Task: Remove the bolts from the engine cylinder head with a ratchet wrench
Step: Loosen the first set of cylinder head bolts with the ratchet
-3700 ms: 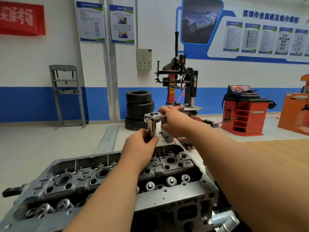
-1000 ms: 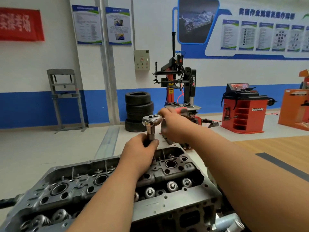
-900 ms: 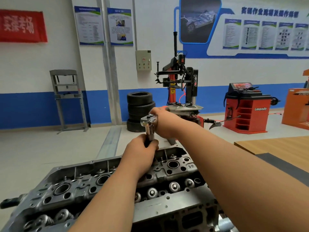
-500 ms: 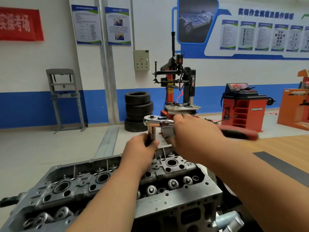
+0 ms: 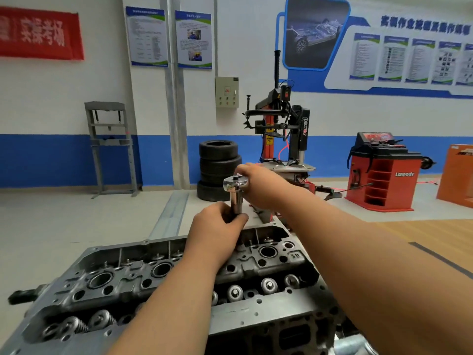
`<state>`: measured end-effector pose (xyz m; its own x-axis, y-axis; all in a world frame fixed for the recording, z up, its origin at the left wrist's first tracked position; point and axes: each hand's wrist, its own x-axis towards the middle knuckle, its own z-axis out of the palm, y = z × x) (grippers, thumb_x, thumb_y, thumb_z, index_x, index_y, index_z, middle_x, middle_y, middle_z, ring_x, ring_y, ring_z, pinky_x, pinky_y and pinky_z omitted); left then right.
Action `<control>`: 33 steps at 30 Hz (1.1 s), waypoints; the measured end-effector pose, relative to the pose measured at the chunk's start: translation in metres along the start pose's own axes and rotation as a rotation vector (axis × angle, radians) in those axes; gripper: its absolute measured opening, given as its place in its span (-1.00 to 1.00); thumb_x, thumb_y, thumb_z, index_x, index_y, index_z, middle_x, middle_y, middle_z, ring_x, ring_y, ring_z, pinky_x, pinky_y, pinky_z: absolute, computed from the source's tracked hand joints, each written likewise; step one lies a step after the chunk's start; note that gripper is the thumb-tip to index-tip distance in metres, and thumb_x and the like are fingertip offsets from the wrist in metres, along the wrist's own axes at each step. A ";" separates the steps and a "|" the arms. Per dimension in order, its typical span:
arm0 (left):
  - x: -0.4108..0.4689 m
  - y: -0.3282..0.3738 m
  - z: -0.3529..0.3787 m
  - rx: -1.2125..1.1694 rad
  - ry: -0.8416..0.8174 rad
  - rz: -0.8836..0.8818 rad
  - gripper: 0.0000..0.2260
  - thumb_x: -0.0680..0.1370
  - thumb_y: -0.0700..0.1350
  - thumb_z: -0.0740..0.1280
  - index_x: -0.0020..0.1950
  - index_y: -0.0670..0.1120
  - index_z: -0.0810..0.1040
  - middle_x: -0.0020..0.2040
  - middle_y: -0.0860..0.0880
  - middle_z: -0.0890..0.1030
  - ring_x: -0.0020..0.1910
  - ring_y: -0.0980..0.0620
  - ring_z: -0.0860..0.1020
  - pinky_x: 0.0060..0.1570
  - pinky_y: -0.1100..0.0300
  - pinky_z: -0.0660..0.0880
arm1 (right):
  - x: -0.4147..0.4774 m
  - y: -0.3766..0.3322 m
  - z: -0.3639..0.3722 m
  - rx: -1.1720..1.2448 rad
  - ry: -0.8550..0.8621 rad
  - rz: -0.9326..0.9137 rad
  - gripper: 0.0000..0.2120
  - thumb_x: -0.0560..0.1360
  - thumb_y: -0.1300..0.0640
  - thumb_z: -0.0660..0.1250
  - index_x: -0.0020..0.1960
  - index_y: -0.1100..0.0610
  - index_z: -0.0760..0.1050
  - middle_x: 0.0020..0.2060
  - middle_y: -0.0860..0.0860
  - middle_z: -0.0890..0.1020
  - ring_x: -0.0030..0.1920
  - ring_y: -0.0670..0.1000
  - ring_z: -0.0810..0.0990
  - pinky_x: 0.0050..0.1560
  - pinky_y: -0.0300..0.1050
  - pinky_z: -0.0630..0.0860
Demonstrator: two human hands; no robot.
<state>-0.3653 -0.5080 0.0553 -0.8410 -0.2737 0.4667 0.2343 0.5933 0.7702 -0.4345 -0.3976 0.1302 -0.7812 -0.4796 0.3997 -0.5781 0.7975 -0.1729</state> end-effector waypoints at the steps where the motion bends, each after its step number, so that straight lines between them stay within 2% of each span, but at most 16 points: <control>1: 0.000 -0.001 -0.001 0.003 0.002 -0.004 -0.81 0.48 0.03 0.42 -0.28 0.11 0.45 -0.29 0.21 0.52 -0.26 0.27 0.46 -0.32 0.39 0.31 | 0.005 -0.006 0.003 0.059 -0.019 -0.055 -0.70 0.46 0.29 0.29 0.15 0.07 0.45 0.11 0.07 0.48 0.04 0.07 0.52 0.09 -0.07 0.47; 4: 0.000 -0.003 -0.001 -0.026 -0.040 -0.005 -0.88 0.50 -0.01 0.38 -0.19 0.12 0.46 -0.20 0.19 0.54 -0.16 0.14 0.51 -0.23 0.26 0.36 | 0.009 -0.016 0.013 0.177 -0.019 -0.175 -0.65 0.41 0.34 0.34 0.16 0.12 0.46 0.15 0.07 0.46 0.06 0.04 0.54 0.19 -0.17 0.41; 5: 0.000 -0.003 -0.001 -0.030 -0.063 -0.001 -0.89 0.52 -0.03 0.36 -0.17 0.11 0.46 -0.18 0.15 0.56 -0.13 0.09 0.53 -0.20 0.21 0.37 | 0.007 -0.015 0.013 0.191 0.001 -0.148 -0.65 0.43 0.33 0.34 0.18 0.11 0.45 0.18 0.07 0.43 0.06 0.04 0.54 0.21 -0.18 0.39; 7: 0.001 -0.002 0.000 -0.024 -0.107 0.010 -0.91 0.55 -0.04 0.31 -0.16 0.08 0.47 -0.17 0.07 0.60 -0.12 0.02 0.55 -0.19 0.17 0.39 | 0.000 -0.009 0.008 0.121 0.035 -0.027 -0.66 0.47 0.27 0.30 0.21 0.09 0.41 0.15 0.03 0.39 0.08 0.08 0.52 0.23 -0.04 0.41; 9: 0.001 -0.001 0.001 -0.035 -0.134 0.007 -0.91 0.57 -0.04 0.29 -0.14 0.07 0.49 -0.13 0.04 0.64 -0.13 0.03 0.59 -0.14 0.15 0.47 | -0.013 -0.003 -0.004 -0.152 0.018 0.089 -0.69 0.49 0.21 0.25 0.23 0.08 0.37 0.15 0.02 0.42 0.12 0.12 0.50 0.09 0.10 0.45; 11: 0.000 0.000 0.002 -0.062 -0.149 -0.005 -0.90 0.57 -0.04 0.30 -0.14 0.09 0.51 -0.13 0.03 0.66 -0.17 0.04 0.63 -0.09 0.11 0.54 | -0.037 -0.002 -0.018 -0.355 0.016 0.167 -0.65 0.49 0.16 0.23 0.27 0.09 0.32 0.15 0.05 0.45 0.08 0.13 0.51 -0.16 0.01 0.45; 13: -0.002 -0.001 0.003 -0.075 -0.156 -0.009 -0.91 0.58 -0.05 0.31 -0.13 0.08 0.52 -0.09 0.02 0.66 -0.11 0.01 0.63 -0.02 0.08 0.55 | -0.072 -0.010 -0.024 -0.447 0.035 0.200 -0.61 0.49 0.11 0.26 0.28 0.10 0.26 0.12 0.07 0.44 -0.02 0.13 0.52 -0.35 -0.07 0.35; 15: -0.003 -0.001 0.003 -0.077 -0.154 -0.006 -0.95 0.57 -0.04 0.31 -0.06 0.07 0.55 -0.06 0.05 0.66 -0.04 0.02 0.60 -0.04 0.15 0.51 | -0.111 -0.026 -0.024 -0.510 0.095 0.146 -0.55 0.50 0.05 0.26 0.31 0.11 0.19 0.12 0.08 0.42 -0.15 0.12 0.51 -0.48 -0.12 0.23; 17: -0.003 -0.001 0.002 -0.059 -0.137 0.001 -0.90 0.57 -0.02 0.32 0.04 0.06 0.59 -0.08 0.12 0.62 -0.07 0.10 0.57 -0.19 0.30 0.41 | -0.139 -0.045 -0.019 -0.498 0.135 0.046 -0.47 0.51 -0.01 0.25 0.37 0.13 0.12 0.14 0.11 0.38 -0.29 0.10 0.43 -0.54 -0.15 0.16; 19: -0.003 -0.002 0.001 -0.049 -0.142 0.003 -0.88 0.57 0.00 0.31 0.07 0.06 0.59 -0.12 0.16 0.59 -0.15 0.20 0.52 -0.28 0.37 0.32 | -0.140 -0.053 -0.020 -0.476 0.161 0.006 -0.44 0.51 -0.02 0.25 0.39 0.14 0.11 0.12 0.12 0.40 -0.31 0.08 0.36 -0.52 -0.15 0.17; 21: -0.002 -0.002 0.000 -0.053 -0.159 -0.013 -0.96 0.57 0.00 0.31 -0.01 0.10 0.54 -0.17 0.22 0.55 -0.19 0.27 0.47 -0.29 0.39 0.29 | -0.121 -0.047 -0.026 -0.433 0.159 0.091 -0.52 0.51 -0.02 0.24 0.34 0.13 0.19 0.04 0.09 0.46 -0.23 0.08 0.36 -0.41 -0.11 0.27; 24: -0.001 -0.003 -0.001 -0.039 -0.178 -0.013 -0.95 0.56 0.02 0.30 -0.11 0.13 0.49 -0.14 0.17 0.59 -0.15 0.21 0.52 -0.25 0.30 0.36 | -0.071 -0.017 -0.023 -0.382 0.104 0.161 -0.71 0.48 0.08 0.25 0.18 0.09 0.32 -0.03 0.05 0.53 -0.14 0.09 0.47 -0.25 -0.05 0.40; 26: -0.001 -0.002 0.000 -0.016 -0.197 -0.010 -0.94 0.57 0.00 0.27 -0.03 0.10 0.53 -0.07 0.06 0.63 -0.08 0.07 0.57 -0.14 0.16 0.44 | -0.038 -0.001 -0.010 -0.172 0.061 0.135 -0.65 0.49 0.16 0.28 0.25 0.06 0.33 0.13 0.07 0.49 -0.02 0.09 0.49 -0.12 -0.06 0.43; 28: -0.001 0.000 0.000 0.000 -0.202 -0.019 -0.87 0.59 -0.02 0.24 0.05 0.02 0.56 -0.04 0.00 0.65 -0.05 0.00 0.57 -0.10 0.13 0.44 | -0.013 0.000 0.002 0.068 -0.001 0.075 -0.52 0.48 0.22 0.31 0.36 0.04 0.31 0.25 0.07 0.42 0.07 0.06 0.48 -0.04 -0.19 0.36; 31: -0.003 0.000 -0.002 -0.005 -0.195 -0.027 -0.86 0.60 -0.05 0.24 0.02 -0.03 0.58 -0.07 -0.01 0.66 -0.06 -0.03 0.59 -0.04 0.10 0.48 | 0.001 -0.008 0.010 0.155 -0.049 -0.035 -0.47 0.44 0.32 0.32 0.37 0.04 0.33 0.21 0.06 0.47 -0.07 -0.04 0.44 -0.15 -0.33 0.31; 33: -0.003 0.000 -0.003 0.008 -0.183 -0.005 -0.87 0.59 -0.07 0.25 -0.04 -0.03 0.58 -0.11 -0.01 0.67 -0.09 -0.04 0.59 -0.08 0.11 0.48 | -0.002 -0.006 0.009 0.135 -0.036 -0.012 -0.43 0.44 0.31 0.31 0.40 0.03 0.29 0.27 0.09 0.43 -0.03 0.02 0.48 -0.10 -0.26 0.34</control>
<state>-0.3613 -0.5093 0.0549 -0.9171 -0.1349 0.3751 0.2265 0.5980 0.7689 -0.4316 -0.4048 0.1226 -0.7806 -0.5036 0.3701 -0.6120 0.7362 -0.2890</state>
